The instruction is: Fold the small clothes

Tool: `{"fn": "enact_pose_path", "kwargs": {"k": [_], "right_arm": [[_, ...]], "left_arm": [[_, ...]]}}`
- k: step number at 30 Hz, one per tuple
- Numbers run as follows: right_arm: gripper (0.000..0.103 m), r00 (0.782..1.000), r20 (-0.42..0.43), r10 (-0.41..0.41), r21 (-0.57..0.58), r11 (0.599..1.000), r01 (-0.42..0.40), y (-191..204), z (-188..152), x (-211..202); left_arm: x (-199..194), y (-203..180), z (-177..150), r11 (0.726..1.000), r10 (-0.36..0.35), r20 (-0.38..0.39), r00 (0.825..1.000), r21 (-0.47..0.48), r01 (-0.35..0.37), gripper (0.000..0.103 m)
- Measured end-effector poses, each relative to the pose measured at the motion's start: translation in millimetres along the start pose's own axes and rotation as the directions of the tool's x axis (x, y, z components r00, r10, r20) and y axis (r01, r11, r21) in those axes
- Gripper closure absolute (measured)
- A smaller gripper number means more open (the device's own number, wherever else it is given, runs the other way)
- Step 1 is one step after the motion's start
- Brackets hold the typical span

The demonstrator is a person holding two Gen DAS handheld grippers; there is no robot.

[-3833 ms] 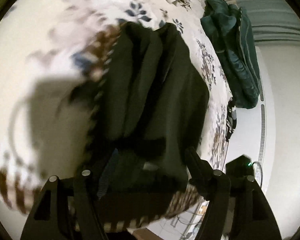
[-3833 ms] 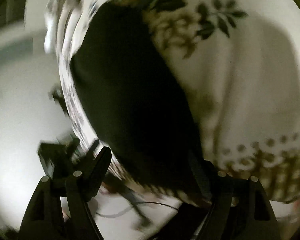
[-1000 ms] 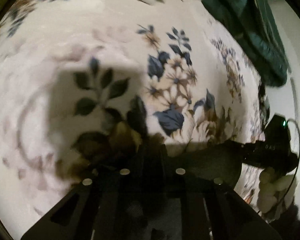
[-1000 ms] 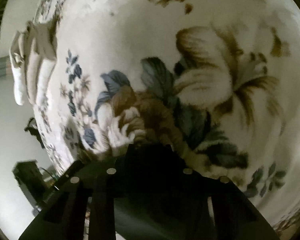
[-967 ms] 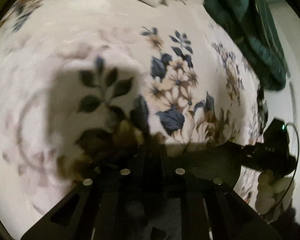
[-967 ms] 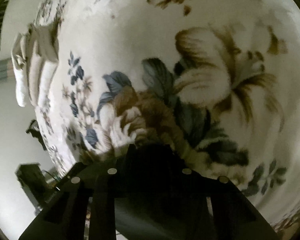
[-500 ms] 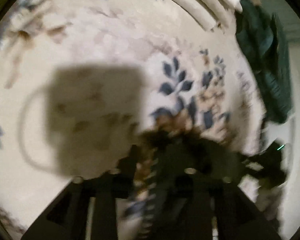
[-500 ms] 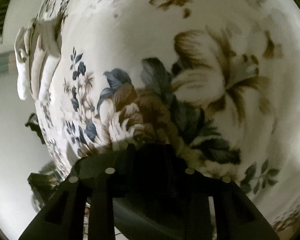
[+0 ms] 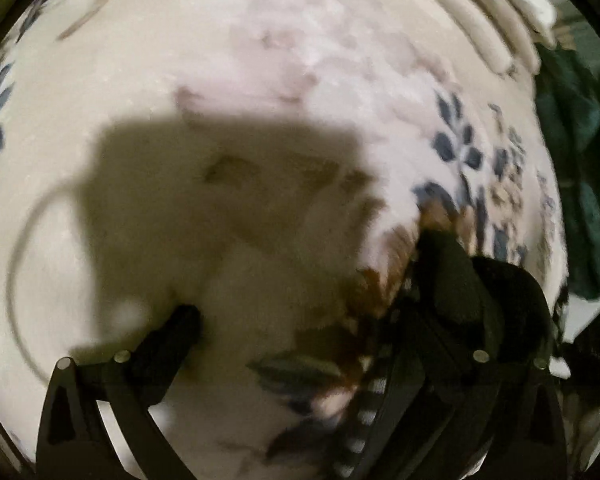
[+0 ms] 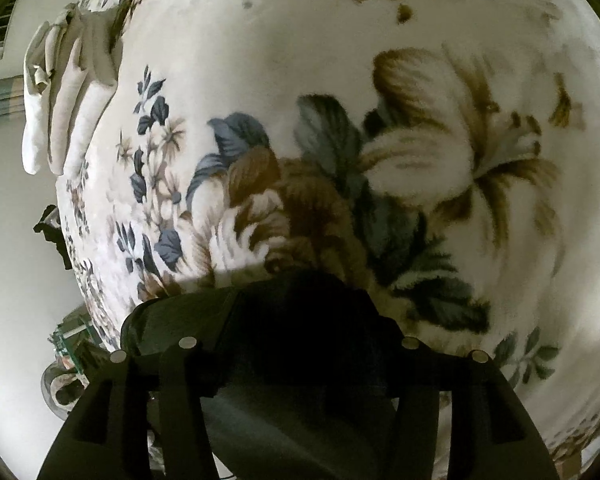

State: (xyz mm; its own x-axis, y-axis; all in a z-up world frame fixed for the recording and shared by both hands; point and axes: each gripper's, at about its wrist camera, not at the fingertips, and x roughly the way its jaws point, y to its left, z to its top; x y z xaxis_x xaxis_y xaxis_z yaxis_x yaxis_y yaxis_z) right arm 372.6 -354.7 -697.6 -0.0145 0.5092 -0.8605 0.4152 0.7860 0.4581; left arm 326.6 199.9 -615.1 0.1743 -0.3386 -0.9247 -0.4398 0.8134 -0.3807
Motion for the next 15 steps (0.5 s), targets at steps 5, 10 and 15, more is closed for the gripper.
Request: {"fn": "enact_pose_path", "kwargs": {"k": [5, 10, 15], "right_arm": [[0.046, 1.0, 0.007, 0.012, 0.007, 1.0, -0.012, -4, -1, -7], [0.046, 0.999, 0.002, 0.041, 0.017, 0.999, -0.041, -11, 0, -5], [0.046, 0.994, -0.016, 0.11, 0.082, 0.991, -0.109, -22, -7, 0]], "left_arm": [[-40, -28, 5, 1.0, -0.025, 0.074, 0.997, 0.007, 0.025, 0.007], [-53, -96, 18, 0.975, -0.164, 0.043, 0.985, 0.162, 0.156, 0.007], [-5, -145, 7, 0.928, 0.03, -0.028, 0.999, 0.373, -0.018, 0.089]]}}
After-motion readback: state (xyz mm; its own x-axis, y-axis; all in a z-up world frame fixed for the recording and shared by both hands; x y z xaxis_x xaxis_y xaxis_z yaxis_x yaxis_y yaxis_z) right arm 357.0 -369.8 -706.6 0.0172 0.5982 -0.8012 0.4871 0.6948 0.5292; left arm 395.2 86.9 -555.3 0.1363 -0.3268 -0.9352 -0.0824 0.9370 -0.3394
